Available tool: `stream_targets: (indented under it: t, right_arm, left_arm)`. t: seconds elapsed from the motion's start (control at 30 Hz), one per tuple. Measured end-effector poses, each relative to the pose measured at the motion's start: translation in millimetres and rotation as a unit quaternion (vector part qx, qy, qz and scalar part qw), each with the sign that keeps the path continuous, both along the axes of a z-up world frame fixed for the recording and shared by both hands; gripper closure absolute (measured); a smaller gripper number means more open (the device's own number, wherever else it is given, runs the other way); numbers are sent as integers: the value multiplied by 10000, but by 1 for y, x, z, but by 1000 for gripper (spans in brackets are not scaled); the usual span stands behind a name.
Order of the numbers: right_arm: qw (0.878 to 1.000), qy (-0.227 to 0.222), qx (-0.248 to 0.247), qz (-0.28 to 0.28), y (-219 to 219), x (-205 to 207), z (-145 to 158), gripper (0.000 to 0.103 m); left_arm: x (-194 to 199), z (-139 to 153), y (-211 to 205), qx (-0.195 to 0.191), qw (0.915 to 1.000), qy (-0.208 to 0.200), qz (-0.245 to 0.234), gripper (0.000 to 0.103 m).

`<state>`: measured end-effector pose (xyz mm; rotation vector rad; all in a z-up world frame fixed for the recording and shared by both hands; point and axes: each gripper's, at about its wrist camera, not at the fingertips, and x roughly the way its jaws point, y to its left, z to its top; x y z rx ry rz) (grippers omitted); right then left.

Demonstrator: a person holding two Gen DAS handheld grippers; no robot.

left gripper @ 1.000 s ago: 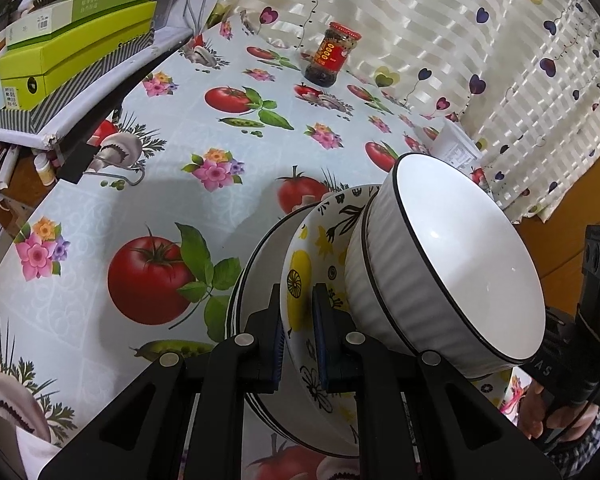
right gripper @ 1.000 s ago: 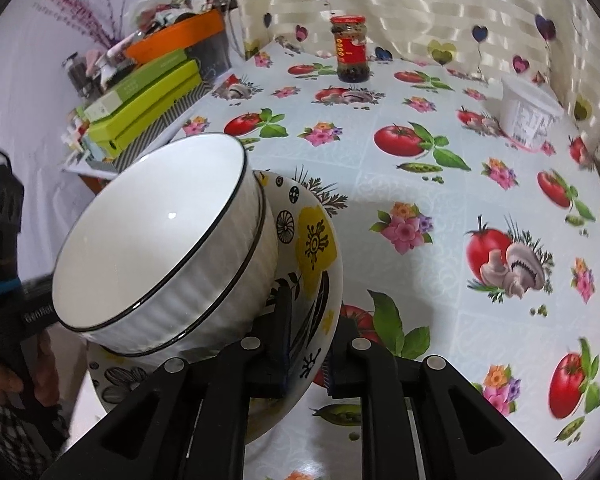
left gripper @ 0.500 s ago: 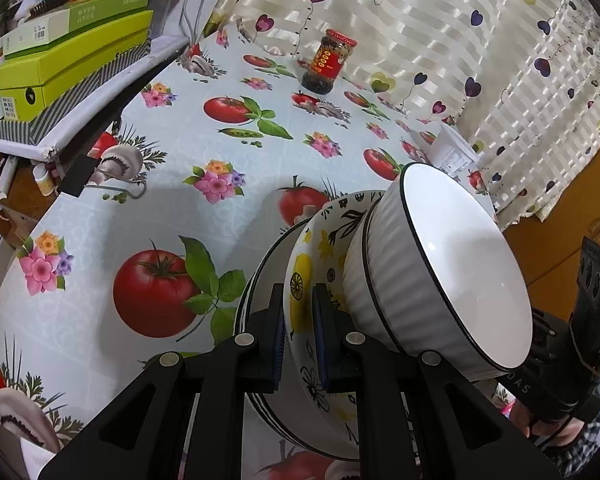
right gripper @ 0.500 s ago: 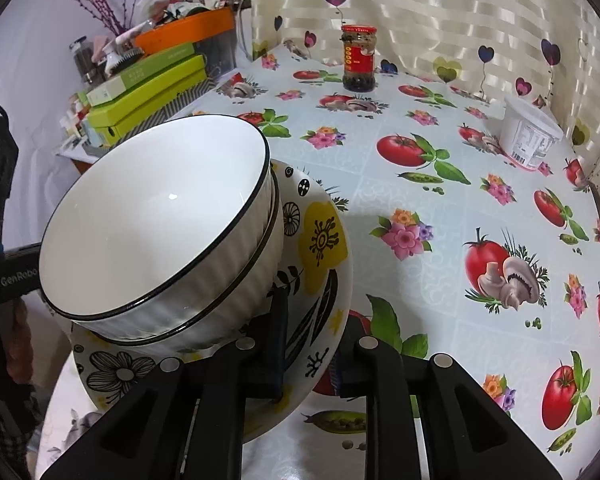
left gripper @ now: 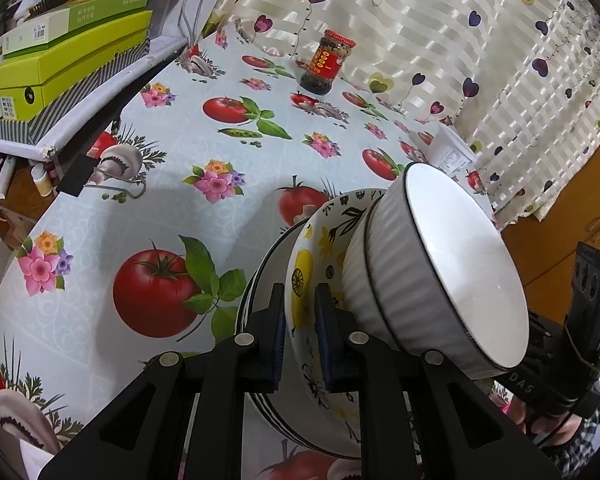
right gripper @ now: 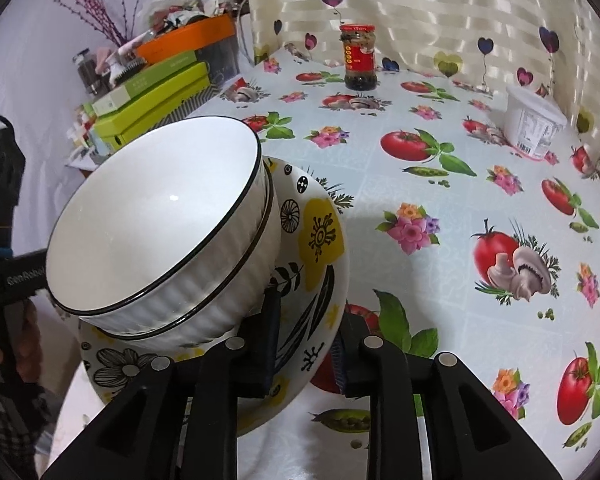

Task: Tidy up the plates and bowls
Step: 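Lower the floral plate with bowls onto the stack of white plates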

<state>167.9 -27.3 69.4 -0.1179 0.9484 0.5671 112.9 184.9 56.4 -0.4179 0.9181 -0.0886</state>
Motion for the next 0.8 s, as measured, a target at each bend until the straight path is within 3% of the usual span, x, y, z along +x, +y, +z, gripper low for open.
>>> stream_targets:
  t: [0.27, 0.53, 0.67, 0.8]
  right_arm:
    - [9999, 26, 107, -128, -9, -5, 1, 68]
    - [9993, -24, 237, -305, -19, -13, 7, 63]
    - [9986, -104, 306, -421, -24, -21, 11, 51]
    - [9983, -260, 272, -456, -25, -31, 15, 49]
  left_arm:
    - [-2, -3, -3, 56, 10000, 30, -23, 88]
    - [-12, 5, -8, 457, 9989, -69, 35, 88]
    - [-21, 8, -12, 579, 9982, -133, 79, 88]
    - [-33, 14, -22, 970, 9948, -262, 180, 88]
